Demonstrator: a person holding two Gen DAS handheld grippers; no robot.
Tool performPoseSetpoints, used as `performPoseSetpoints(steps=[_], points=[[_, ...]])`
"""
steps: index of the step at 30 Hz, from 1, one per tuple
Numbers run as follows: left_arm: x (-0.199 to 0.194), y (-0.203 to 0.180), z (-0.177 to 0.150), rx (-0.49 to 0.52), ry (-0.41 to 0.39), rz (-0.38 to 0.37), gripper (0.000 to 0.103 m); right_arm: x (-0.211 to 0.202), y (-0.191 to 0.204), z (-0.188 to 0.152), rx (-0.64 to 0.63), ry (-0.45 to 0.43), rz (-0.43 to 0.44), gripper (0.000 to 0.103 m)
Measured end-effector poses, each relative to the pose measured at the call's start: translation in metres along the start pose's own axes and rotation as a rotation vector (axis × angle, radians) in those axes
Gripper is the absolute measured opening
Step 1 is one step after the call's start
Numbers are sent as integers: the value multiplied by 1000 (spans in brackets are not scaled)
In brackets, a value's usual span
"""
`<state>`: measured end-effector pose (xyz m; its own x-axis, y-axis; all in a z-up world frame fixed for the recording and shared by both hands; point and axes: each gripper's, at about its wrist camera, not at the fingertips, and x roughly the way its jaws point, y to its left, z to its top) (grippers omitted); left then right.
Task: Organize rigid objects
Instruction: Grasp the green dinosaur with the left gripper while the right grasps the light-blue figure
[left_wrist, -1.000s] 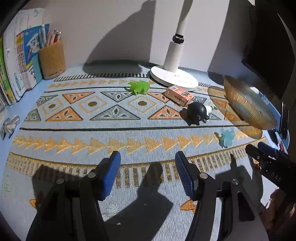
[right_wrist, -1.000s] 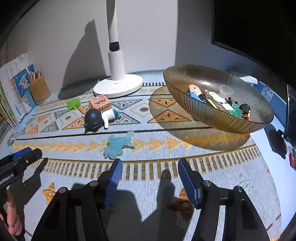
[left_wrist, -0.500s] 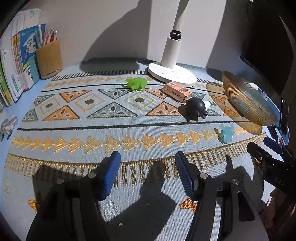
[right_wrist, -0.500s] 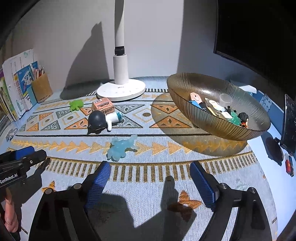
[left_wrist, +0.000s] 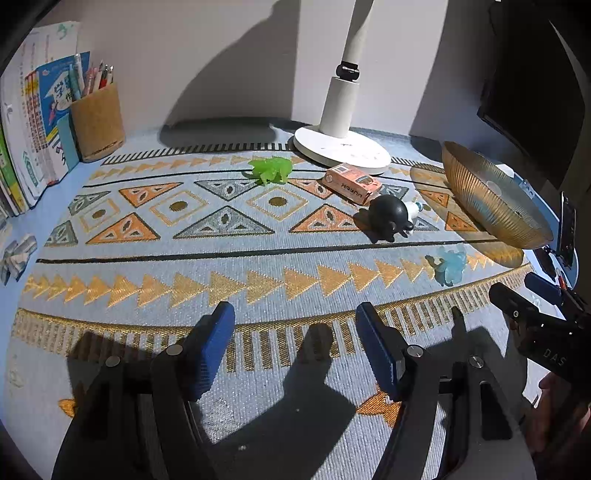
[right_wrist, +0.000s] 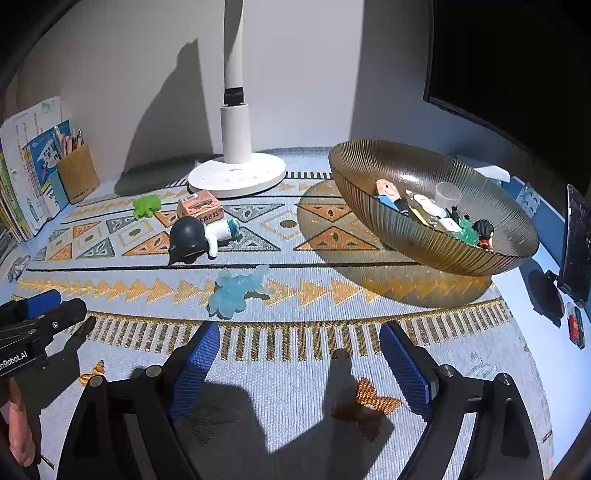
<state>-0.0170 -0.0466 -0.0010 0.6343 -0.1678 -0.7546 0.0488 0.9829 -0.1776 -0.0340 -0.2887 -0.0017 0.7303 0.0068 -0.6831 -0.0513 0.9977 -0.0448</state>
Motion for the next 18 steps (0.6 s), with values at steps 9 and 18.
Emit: performPoseSetpoints(steps=[9,18], points=[[2,19,69,95,14,-28,66,19,8,15,78,151,188,87],[91,36,124,195,83,-5,66,40,33,27,40,163,190,87]])
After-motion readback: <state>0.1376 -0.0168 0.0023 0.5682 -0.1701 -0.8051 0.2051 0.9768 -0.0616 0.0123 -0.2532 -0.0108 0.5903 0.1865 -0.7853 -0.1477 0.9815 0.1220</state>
